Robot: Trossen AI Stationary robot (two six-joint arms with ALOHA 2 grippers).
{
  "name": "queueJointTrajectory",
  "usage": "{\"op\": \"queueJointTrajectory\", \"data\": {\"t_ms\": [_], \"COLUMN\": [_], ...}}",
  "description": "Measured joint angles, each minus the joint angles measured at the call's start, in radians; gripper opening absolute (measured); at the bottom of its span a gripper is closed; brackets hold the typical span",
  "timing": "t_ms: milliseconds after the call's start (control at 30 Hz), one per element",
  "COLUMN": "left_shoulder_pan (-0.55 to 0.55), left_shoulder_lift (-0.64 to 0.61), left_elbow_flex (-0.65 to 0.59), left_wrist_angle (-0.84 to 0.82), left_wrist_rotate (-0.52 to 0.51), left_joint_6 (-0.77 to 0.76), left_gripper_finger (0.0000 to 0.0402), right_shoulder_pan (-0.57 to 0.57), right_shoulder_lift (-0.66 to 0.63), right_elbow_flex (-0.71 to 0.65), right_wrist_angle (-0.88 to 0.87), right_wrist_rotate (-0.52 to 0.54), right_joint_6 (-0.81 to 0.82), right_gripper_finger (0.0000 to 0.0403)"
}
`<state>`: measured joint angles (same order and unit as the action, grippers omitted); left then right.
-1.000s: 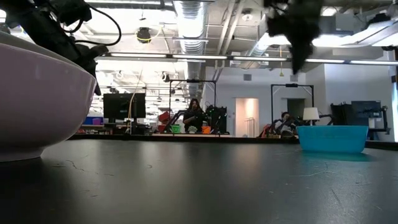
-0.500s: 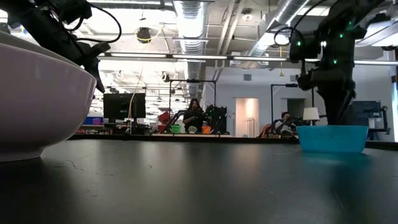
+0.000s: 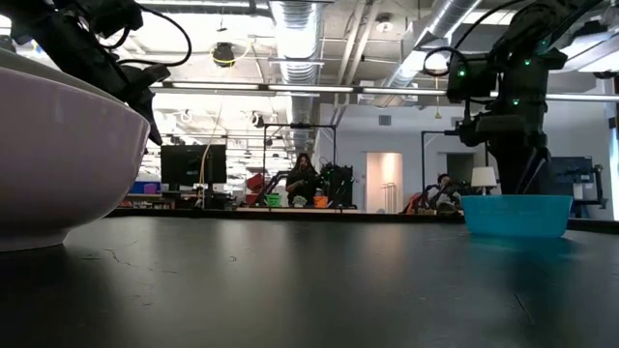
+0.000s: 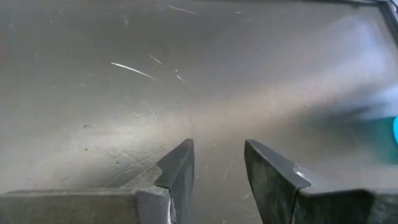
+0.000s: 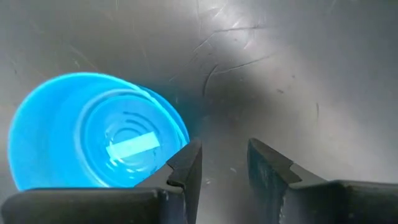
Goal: Nest bowls inside each other
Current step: Stack the blue bowl on top of the blue patterned bowl
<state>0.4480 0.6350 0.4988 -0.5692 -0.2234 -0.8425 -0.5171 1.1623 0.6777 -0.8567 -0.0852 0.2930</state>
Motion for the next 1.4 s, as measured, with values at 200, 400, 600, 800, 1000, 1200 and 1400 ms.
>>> {"op": "queueJointTrajectory", "data": {"t_ms": [200,400,600,800,1000,1200,1400], "left_shoulder_pan": [0.000,0.000,0.000,0.000,0.000,0.000,0.000], "left_shoulder_lift": [0.000,0.000,0.000,0.000,0.000,0.000,0.000], "left_elbow_flex": [0.000,0.000,0.000,0.000,0.000,0.000,0.000], "left_wrist_angle": [0.000,0.000,-0.001,-0.001,-0.001,-0.001,-0.001], "left_wrist_rotate": [0.000,0.000,0.000,0.006,0.006,0.007,0.007], "left_joint_6": [0.030,0.051,0.065,0.076,0.076,0.077,0.077], "left_gripper_finger": [0.0130,0.0130,0.0130,0.0130,0.0130,0.0130,0.0130], "right_shoulder_pan": [-0.010,0.013,0.069,0.118,0.147,0.165,0.162], "right_shoulder_lift": [-0.042,-0.056,-0.056,-0.045,0.010,0.094,0.182], "right_elbow_flex": [0.000,0.002,0.002,0.002,0.002,0.002,0.002], "right_wrist_angle": [0.025,0.021,-0.005,-0.007,0.004,0.046,0.098], "right_wrist_rotate": [-0.022,-0.083,-0.076,-0.023,0.031,0.031,0.031], "right_joint_6": [0.072,0.107,0.118,0.121,0.118,0.118,0.118], "right_gripper_finger": [0.0132,0.0132,0.0132,0.0132,0.0132,0.0132,0.0107]}}
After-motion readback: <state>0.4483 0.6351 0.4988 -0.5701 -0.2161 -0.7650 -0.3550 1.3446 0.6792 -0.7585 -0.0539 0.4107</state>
